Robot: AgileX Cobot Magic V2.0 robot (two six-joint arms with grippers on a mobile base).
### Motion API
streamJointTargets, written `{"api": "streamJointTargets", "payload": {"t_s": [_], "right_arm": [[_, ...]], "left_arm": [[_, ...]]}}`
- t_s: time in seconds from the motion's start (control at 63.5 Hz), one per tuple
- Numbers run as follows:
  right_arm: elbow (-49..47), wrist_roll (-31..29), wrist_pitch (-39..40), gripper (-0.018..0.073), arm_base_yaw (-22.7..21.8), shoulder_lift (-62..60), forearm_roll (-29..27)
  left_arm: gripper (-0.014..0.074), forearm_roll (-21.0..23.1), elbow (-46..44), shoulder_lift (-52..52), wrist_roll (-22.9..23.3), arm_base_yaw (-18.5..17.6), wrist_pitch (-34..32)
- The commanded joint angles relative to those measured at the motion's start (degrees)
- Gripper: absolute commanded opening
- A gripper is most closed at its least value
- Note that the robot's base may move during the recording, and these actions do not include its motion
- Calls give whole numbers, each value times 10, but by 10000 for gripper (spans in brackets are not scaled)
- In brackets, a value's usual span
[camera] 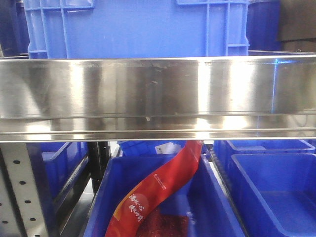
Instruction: Grab PVC pipe and place in blue bin
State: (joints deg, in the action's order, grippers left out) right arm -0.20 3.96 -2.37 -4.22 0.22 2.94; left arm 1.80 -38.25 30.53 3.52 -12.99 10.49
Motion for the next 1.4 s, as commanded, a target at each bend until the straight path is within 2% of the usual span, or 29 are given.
{"api": "streamJointTargets", "payload": {"t_s": [0.0, 0.724, 0.787, 0.898, 0.992, 1.197, 1.386], "right_arm": [[2, -3, 15, -168, 2, -2, 3], [2, -3, 15, -168, 2, -2, 3], [2, -3, 15, -168, 2, -2, 3], [2, -3, 15, -168, 2, -2, 3], [2, -3, 15, -168, 2, -2, 3], [2, -3, 15, -168, 2, -2, 3], [2, -3, 15, -168, 2, -2, 3]], "left_arm": [[-111, 4, -1, -4, 2, 3, -10], [-111, 4, 0, -4, 2, 3, -9], [-111, 4, 11, -7, 2, 3, -25], [-111, 2, 68, -32, 0, 5, -76], [-111, 2, 148, -64, 0, 21, -120], [-111, 1, 283, -163, 0, 77, -116], [-111, 2, 361, -255, 0, 125, -116]]}}
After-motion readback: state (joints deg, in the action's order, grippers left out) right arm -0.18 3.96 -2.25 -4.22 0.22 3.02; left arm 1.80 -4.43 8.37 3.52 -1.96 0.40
